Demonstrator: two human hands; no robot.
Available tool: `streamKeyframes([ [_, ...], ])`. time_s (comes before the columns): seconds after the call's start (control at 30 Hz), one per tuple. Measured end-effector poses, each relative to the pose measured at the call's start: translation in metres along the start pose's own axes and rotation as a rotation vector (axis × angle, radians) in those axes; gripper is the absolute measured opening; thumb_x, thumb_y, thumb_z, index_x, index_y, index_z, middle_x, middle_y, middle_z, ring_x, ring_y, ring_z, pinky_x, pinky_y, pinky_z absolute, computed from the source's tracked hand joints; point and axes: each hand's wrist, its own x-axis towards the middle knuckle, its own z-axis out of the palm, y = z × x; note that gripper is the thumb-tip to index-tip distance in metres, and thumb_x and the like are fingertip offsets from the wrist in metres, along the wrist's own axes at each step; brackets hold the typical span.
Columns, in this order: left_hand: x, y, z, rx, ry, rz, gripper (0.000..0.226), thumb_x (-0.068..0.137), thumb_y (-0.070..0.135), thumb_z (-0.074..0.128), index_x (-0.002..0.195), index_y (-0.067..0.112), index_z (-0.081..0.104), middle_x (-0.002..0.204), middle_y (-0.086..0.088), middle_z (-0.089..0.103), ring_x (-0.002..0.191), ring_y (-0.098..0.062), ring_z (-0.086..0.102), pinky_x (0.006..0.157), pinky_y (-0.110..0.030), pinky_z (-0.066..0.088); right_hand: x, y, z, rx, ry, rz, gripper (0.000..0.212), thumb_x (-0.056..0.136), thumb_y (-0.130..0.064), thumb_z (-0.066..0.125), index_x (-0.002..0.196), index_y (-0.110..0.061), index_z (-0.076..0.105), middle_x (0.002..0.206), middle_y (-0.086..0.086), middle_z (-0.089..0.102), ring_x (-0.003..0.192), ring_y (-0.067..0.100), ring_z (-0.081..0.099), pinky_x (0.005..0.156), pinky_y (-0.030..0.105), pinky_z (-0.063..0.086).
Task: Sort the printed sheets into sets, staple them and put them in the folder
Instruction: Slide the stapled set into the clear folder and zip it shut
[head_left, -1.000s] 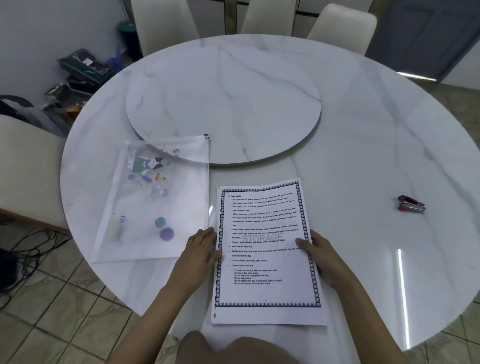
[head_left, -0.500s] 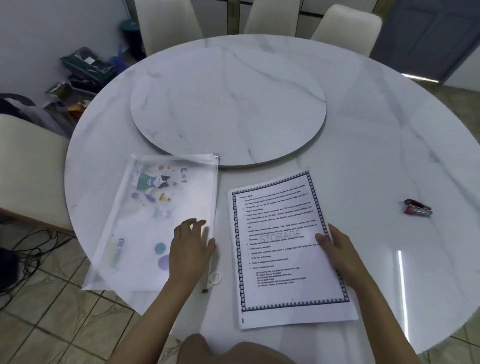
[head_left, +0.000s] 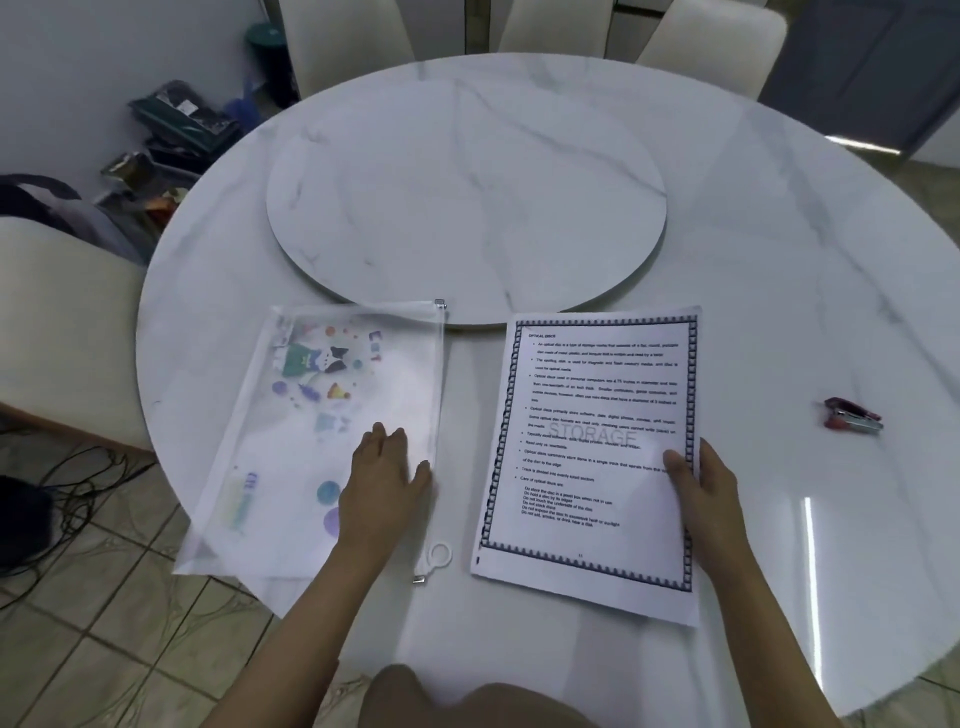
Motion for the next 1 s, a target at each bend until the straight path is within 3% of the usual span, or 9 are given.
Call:
streamKeyframes([
  [0.07, -0.004, 0.003, 0.001, 0.033, -0.061, -0.031, 0.059, 0.088, 0.036, 0.055, 0.137, 0.009, 0.035, 0.149, -0.018, 0.025, 0.139, -0.031, 0.021, 0.095, -0.041, 0.042, 0.001, -0.002, 0.002, 0.013, 0.017, 0.0, 0.022, 0.094, -0.023, 0.048, 0.115, -0.024, 0.055, 0.105, -0.016, 0.063, 0.086, -0.006, 0.064, 0.072, 0.018, 0.053],
  [0.13, -0.009, 0.01, -0.001, 0.034, -0.104, -0.062, 0.068, 0.089, 0.038, 0.054, 0.143, 0.011, 0.024, 0.156, -0.012, 0.01, 0.145, -0.025, 0.005, 0.097, -0.04, 0.041, 0.001, -0.005, 0.003, 0.026, 0.03, -0.004, 0.021, 0.095, -0.021, 0.048, 0.114, -0.024, 0.055, 0.105, -0.015, 0.062, 0.087, -0.002, 0.063, 0.074, 0.02, 0.049],
  [0.33, -0.01, 0.017, -0.005, 0.15, -0.138, -0.066, 0.055, 0.089, 0.031, 0.051, 0.137, 0.009, 0.034, 0.151, -0.016, 0.023, 0.143, -0.029, 0.013, 0.087, -0.041, 0.047, 0.003, -0.006, -0.001, 0.047, 0.063, -0.004, 0.023, 0.095, -0.02, 0.047, 0.117, -0.02, 0.055, 0.108, -0.003, 0.063, 0.095, 0.003, 0.059, 0.08, 0.026, 0.048],
  [0.43, -0.009, 0.018, -0.004, 0.139, -0.071, -0.001, 0.029, 0.088, 0.021, 0.049, 0.11, 0.003, 0.051, 0.115, -0.015, 0.052, 0.115, -0.032, 0.044, 0.07, -0.035, 0.045, 0.002, -0.007, -0.002, 0.054, 0.068, -0.004, 0.026, 0.095, -0.019, 0.047, 0.12, -0.016, 0.054, 0.112, 0.001, 0.062, 0.097, 0.004, 0.059, 0.083, 0.028, 0.048],
  [0.5, -0.013, 0.02, -0.007, 0.109, -0.023, 0.03, 0.009, 0.088, 0.013, 0.046, 0.091, 0.005, 0.049, 0.079, -0.004, 0.048, 0.083, -0.025, 0.049, 0.055, -0.027, 0.033, 0.002, -0.007, -0.001, 0.066, 0.072, -0.004, 0.027, 0.095, -0.018, 0.047, 0.121, -0.016, 0.054, 0.113, 0.001, 0.061, 0.097, 0.004, 0.058, 0.085, 0.028, 0.048],
  [0.57, -0.02, 0.024, -0.014, 0.031, 0.016, 0.005, 0.012, 0.09, 0.008, 0.043, 0.096, 0.01, 0.053, 0.068, -0.003, 0.049, 0.07, -0.027, 0.05, 0.052, -0.027, 0.032, 0.002, -0.008, 0.001, 0.085, 0.084, -0.005, 0.027, 0.095, -0.016, 0.046, 0.121, -0.016, 0.054, 0.112, -0.001, 0.061, 0.096, 0.001, 0.058, 0.082, 0.02, 0.049],
  [0.67, -0.029, 0.026, -0.022, -0.079, 0.074, -0.044, 0.039, 0.093, 0.008, 0.042, 0.132, 0.01, 0.049, 0.073, -0.012, 0.061, 0.072, -0.03, 0.058, 0.065, -0.034, 0.043, 0.001, -0.009, 0.006, 0.119, 0.127, 0.001, 0.024, 0.096, -0.014, 0.046, 0.117, -0.018, 0.054, 0.108, -0.005, 0.062, 0.097, 0.004, 0.059, 0.087, 0.027, 0.049],
  [0.77, -0.036, 0.028, -0.027, -0.183, 0.128, -0.049, 0.041, 0.095, 0.009, 0.043, 0.135, 0.012, 0.046, 0.075, -0.012, 0.062, 0.07, -0.025, 0.055, 0.067, -0.03, 0.042, 0.0, -0.011, 0.02, 0.167, 0.194, 0.014, 0.021, 0.095, -0.015, 0.047, 0.113, -0.023, 0.055, 0.104, -0.012, 0.062, 0.101, 0.016, 0.06, 0.091, 0.036, 0.048],
  [1.0, -0.045, 0.034, -0.027, -0.353, 0.199, -0.075, 0.039, 0.096, 0.016, 0.045, 0.135, 0.016, 0.048, 0.112, -0.008, 0.069, 0.089, -0.027, 0.066, 0.087, -0.026, 0.047, -0.006, -0.026, 0.064, 0.295, 0.293, 0.034, 0.021, 0.095, -0.011, 0.046, 0.109, -0.025, 0.054, 0.1, -0.015, 0.062, 0.095, 0.009, 0.06, 0.084, 0.025, 0.046],
])
